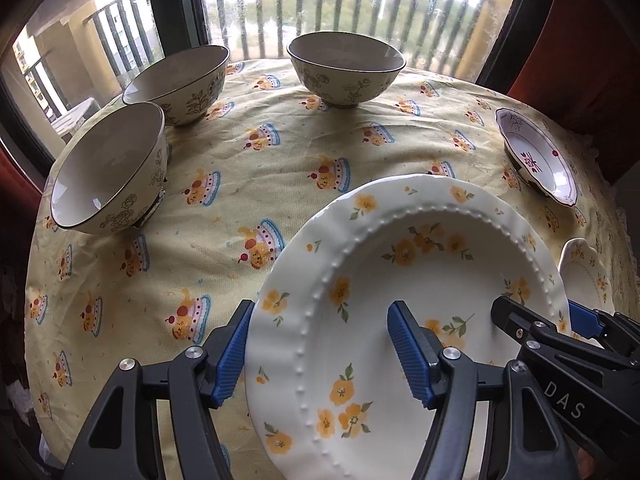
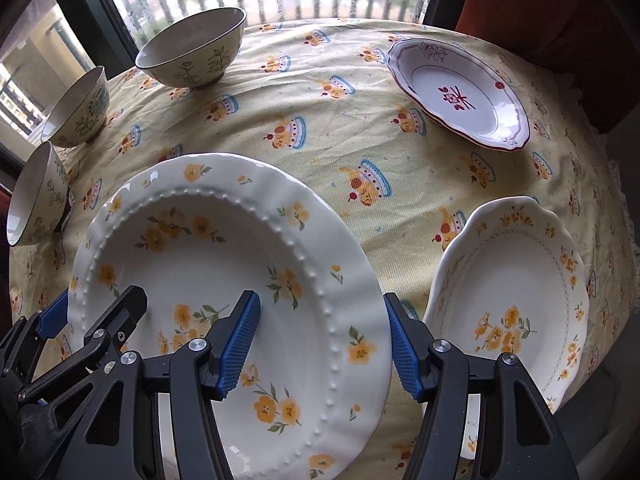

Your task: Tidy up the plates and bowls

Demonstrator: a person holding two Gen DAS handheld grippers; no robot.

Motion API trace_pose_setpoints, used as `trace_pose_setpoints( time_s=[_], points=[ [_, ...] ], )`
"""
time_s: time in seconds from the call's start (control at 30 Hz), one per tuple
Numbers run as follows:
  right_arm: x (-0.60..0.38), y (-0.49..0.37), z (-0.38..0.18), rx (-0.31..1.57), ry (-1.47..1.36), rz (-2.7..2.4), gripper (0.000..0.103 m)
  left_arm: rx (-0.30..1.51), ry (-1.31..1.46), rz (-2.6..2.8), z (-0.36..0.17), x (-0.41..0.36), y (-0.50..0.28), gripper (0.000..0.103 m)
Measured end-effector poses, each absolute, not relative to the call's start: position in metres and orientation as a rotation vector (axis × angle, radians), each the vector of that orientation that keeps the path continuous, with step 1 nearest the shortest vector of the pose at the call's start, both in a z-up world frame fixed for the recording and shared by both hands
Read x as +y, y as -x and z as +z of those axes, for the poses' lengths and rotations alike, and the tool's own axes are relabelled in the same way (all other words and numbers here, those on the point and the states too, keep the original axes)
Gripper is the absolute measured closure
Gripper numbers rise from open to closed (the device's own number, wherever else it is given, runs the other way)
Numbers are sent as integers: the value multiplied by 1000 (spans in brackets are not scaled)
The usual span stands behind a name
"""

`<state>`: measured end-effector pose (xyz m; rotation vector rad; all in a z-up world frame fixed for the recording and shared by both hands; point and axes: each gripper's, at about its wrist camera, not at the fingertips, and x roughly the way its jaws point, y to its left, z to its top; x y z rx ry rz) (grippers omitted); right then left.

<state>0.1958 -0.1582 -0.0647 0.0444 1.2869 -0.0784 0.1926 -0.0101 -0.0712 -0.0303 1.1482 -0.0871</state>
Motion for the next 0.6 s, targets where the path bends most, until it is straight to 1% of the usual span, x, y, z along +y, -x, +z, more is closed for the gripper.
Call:
trace_pose_setpoints(
  time_s=[0.3,0.43,0.6],
  points=[
    [-177,-178,-51,1263,-77,-62,37,1102,23,-68,-59,-27,-169,36],
    [-191,-171,-45,1244,-58,-37,37,1093,34,-41,-57,-44,-162,36],
    [-218,-171,-45,1272,-44,5,37,1092,80,0,-51,-71,-154,36]
  ],
)
